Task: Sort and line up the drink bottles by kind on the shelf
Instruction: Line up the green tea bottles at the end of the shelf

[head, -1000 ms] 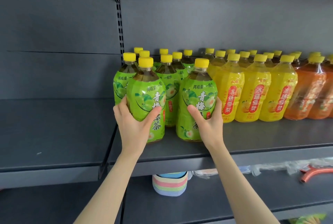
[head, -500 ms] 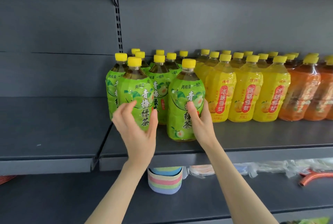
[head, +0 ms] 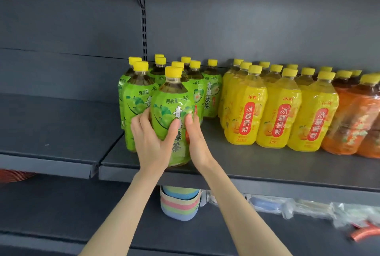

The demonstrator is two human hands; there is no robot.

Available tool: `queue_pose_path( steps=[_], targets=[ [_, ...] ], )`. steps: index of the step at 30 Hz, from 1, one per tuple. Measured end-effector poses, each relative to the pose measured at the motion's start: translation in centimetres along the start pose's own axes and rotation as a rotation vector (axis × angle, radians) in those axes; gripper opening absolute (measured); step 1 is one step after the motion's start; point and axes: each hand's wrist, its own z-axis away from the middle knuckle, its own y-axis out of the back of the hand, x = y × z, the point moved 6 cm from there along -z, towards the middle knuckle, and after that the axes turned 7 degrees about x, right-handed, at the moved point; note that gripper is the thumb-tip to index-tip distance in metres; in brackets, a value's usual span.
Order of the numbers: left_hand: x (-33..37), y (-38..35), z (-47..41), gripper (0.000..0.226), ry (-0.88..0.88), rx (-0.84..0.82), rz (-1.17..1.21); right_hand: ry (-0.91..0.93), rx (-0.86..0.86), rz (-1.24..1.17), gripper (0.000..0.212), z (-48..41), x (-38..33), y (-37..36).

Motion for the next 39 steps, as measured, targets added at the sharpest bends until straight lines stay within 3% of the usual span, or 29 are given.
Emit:
queue_pose_path(
  steps=[3, 8, 19, 35, 39],
  targets=[
    [-0.7, 0.3, -0.7, 0.081, 0.004, 0.01, -0.012, -0.026, 0.006, 0.023, 0.095, -0.8, 0.0, 0.1],
    [-1.5, 0.2, -1.7, 0.092, -0.002, 0.02, -0.034, 0.085, 0.321, 0.051, 0.056, -2.6, -2.3, 4.6],
    [-2.2, -0.7, -1.7, 0.088, 0.029, 0.023, -0.064, 0.027, 0.348, 0.031, 0.082, -10.8, -0.9, 5.9],
    [-2.1, -0.8, -1.7, 0.094, 0.001, 0.03, -0.095, 0.104, 0.56, 0.27, 0.058, -9.1, -0.7, 9.1],
    [-2.0, -0.8, -1.6, 0.093, -0.011, 0.033, -0.121, 0.141, 0.574, 0.313, 0.068, -8.4, -1.2, 8.8]
  ],
)
